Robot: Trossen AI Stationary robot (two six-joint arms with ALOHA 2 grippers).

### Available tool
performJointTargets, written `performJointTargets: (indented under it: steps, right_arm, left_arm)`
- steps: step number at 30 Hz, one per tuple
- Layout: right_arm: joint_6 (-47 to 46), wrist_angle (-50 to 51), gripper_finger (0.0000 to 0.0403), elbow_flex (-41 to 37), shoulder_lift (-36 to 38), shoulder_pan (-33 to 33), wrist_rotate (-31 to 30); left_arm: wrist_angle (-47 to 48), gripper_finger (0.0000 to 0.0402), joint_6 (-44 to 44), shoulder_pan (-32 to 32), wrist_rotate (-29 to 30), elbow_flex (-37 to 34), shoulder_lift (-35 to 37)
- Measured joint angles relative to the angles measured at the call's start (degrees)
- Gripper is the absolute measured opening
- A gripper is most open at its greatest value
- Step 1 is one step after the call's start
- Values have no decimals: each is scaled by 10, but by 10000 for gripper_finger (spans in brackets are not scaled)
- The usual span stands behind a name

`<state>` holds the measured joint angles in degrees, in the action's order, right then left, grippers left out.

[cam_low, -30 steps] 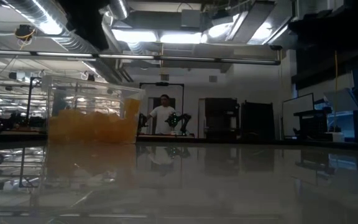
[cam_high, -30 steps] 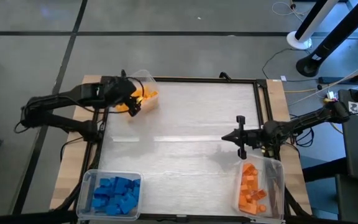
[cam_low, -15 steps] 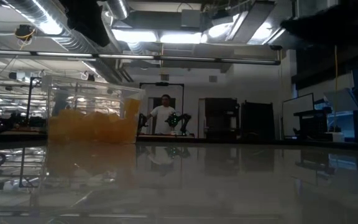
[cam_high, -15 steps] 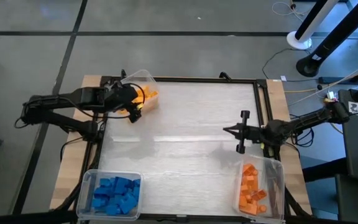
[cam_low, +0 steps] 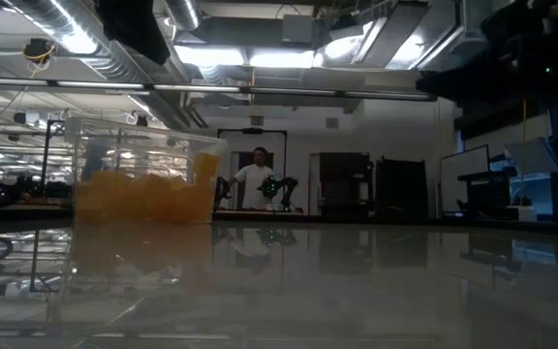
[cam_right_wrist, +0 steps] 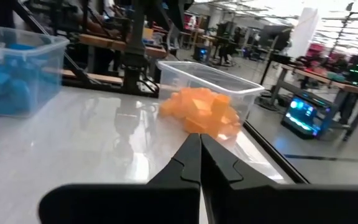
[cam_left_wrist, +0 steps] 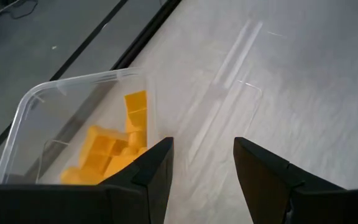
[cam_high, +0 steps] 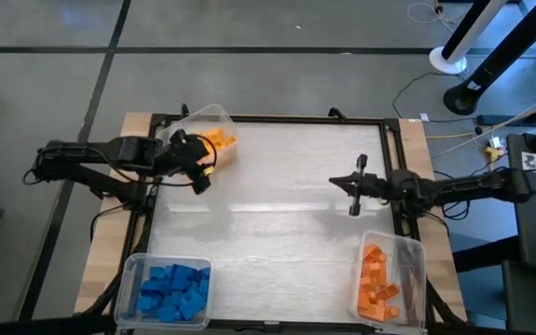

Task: Sort blocks
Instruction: Adjust the top transparent bin to the top left part of the table

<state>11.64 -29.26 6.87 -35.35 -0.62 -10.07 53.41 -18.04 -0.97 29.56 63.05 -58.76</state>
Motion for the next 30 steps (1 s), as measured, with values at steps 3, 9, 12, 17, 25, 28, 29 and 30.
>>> performJointTargets:
  steps: [3,9,12,17,25,28,29,30]
  right_arm:
    - [-1,-7,1,0,1,32,51]
    - [-9,1,1,1,57,67,136]
    - [5,41,1,2,115,71,172]
    - [5,185,1,-5,209,70,115]
    - [-10,215,1,-61,273,70,50]
    - [-10,223,1,-61,272,70,49]
    - [-10,222,1,-61,273,70,48]
    - [-10,221,1,-61,274,70,48]
  left_arm:
    - [0,157,0,-7,0,0,0]
    - [0,157,0,-14,0,0,0]
    - [0,157,0,-14,0,0,0]
    - [0,157,-12,-15,0,0,-2]
    - [-99,157,-69,-61,-77,-74,-17]
    - [-121,157,-70,-77,-82,-113,-23]
    - [-122,157,-72,-77,-82,-120,-25]
    - [-119,157,-78,-75,-81,-129,-26]
